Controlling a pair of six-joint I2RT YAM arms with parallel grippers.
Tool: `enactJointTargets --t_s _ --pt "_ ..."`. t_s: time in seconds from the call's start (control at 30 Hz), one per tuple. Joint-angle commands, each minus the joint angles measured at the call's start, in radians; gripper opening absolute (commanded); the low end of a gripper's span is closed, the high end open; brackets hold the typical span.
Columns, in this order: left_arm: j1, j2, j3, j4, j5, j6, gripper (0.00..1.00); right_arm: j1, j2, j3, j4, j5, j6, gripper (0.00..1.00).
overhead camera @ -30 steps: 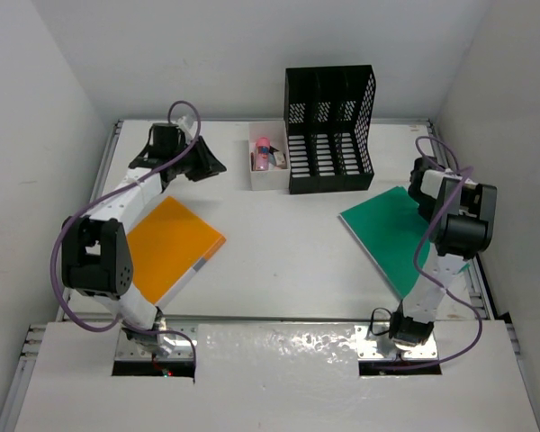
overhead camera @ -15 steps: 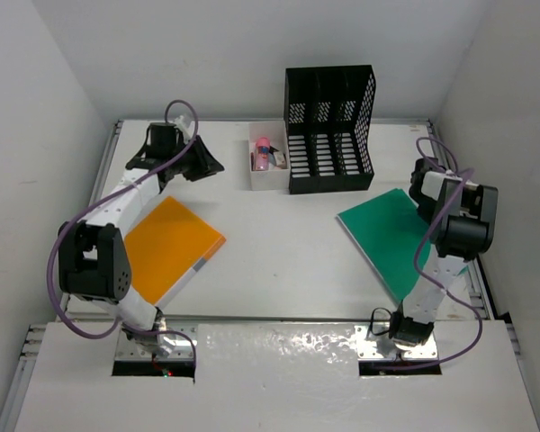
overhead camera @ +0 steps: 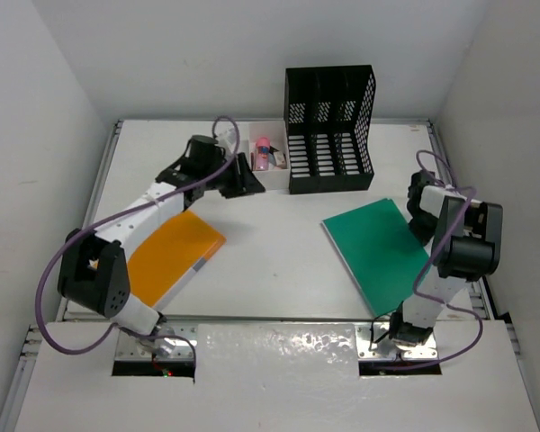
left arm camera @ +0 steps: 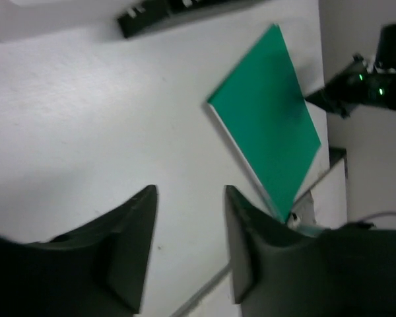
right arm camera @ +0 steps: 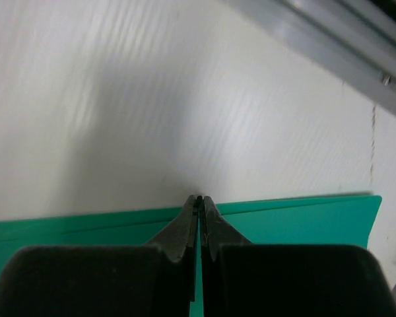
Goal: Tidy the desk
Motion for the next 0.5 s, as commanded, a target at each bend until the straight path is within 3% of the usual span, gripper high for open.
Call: enactJointTargets --t_s 0.0,0.07,0.3,0.47 --pt "-0.029 0.024 -0.006 0.062 0.068 -0.009 0.46 0.068 -0.082 -0.042 -0.049 -0.066 0.065 0.00" --pt "-0.037 0.056 -0.001 0.065 0.099 0.012 0.53 0.124 -0.112 -0.064 -0.052 -0.064 0.084 0.00" --pt "-0.098 0.194 0.092 0.110 0.068 -0.012 0.59 0.264 -0.068 -0.044 -0.089 -0.046 0.116 0.00" --pt "-0.250 0.265 0.114 0.094 0.021 -0.032 0.59 0.278 -0.089 -0.007 -0.153 0.097 0.092 0.00"
